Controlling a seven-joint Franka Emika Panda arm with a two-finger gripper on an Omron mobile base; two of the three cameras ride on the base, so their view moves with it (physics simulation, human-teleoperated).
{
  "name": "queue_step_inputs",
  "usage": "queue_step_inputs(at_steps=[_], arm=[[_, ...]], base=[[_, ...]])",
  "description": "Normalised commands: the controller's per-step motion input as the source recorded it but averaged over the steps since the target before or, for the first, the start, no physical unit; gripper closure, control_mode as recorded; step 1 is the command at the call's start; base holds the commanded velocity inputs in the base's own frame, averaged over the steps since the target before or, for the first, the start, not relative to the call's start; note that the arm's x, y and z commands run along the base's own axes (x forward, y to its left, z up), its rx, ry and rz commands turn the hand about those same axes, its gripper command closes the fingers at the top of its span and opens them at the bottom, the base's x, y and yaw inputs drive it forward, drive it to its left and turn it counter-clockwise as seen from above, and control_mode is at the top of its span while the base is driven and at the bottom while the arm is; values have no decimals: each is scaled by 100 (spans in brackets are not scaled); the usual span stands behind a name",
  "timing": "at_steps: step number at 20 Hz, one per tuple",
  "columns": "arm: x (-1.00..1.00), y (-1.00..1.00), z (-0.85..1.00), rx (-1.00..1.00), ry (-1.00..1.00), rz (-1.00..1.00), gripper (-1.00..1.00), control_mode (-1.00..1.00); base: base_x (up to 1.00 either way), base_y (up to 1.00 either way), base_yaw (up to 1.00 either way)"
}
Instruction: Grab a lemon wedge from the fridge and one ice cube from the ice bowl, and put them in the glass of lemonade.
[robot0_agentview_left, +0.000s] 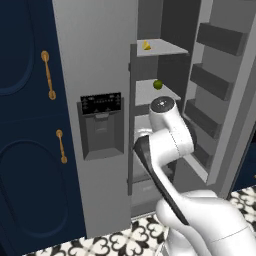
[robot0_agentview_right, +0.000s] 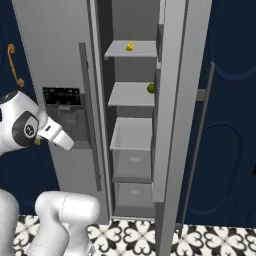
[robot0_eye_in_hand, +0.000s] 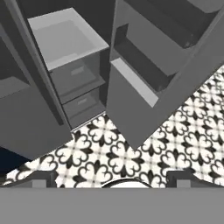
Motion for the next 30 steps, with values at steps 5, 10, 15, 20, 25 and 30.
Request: queue_step_inputs(at_steps=[5, 10, 15, 20, 25, 30], arm=[[-34, -11, 0, 2, -9, 21, -100, -100], [-30, -46, 0, 0, -9, 28, -100, -100], [-7, -25, 3, -1, -7, 30, -100, -100], [-7, 0, 1, -2, -1, 22, -100, -100], [-4, 13, -12, -1, 0, 1, -100, -100], [1, 6, -1, 0, -1, -4, -100, -100]], base=[[0, 0, 0], [0, 0, 0], [0, 0, 0], [0, 0, 0], [0, 0, 0], [0, 0, 0]])
